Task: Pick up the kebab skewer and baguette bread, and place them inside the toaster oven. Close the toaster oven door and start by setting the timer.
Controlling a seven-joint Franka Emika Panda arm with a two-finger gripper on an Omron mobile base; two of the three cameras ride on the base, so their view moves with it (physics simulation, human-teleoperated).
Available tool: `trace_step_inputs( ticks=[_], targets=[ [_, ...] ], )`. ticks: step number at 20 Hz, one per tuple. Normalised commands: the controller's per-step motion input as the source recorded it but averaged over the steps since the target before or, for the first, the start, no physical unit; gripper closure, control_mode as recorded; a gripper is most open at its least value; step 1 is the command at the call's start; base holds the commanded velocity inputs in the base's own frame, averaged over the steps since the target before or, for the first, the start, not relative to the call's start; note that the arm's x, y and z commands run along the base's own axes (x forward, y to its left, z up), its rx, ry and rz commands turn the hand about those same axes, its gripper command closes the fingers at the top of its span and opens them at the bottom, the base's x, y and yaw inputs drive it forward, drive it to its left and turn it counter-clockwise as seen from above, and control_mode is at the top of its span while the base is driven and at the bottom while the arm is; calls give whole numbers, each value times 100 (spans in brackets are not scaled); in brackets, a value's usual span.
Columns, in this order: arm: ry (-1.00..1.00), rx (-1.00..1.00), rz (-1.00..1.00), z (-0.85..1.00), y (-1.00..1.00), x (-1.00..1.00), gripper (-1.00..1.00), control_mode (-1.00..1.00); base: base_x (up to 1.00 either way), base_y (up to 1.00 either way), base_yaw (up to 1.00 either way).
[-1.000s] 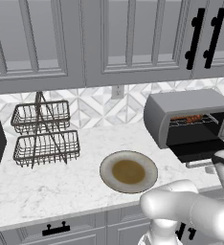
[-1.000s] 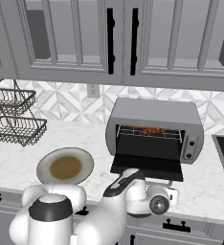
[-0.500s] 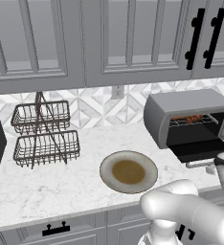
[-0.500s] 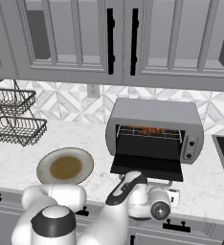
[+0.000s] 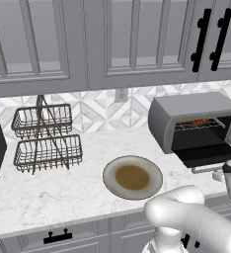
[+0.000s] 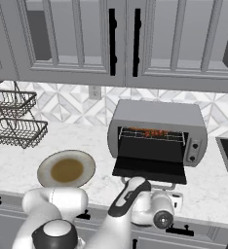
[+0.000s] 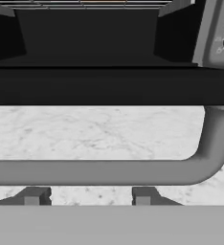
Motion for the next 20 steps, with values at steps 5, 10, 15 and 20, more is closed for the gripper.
trace_step_inputs(
  ticks=[5, 10, 15, 20],
  targets=[
    [-10, 0, 0, 44, 9, 25, -100, -100, 0, 0, 0],
    [-15, 0, -2, 72, 10, 14, -100, -100, 0, 0, 0],
    [-10, 0, -1, 64, 14, 20, -100, -100, 0, 0, 0],
    [-5, 0, 0, 48, 18, 24, -100, -100, 0, 0, 0]
  ],
)
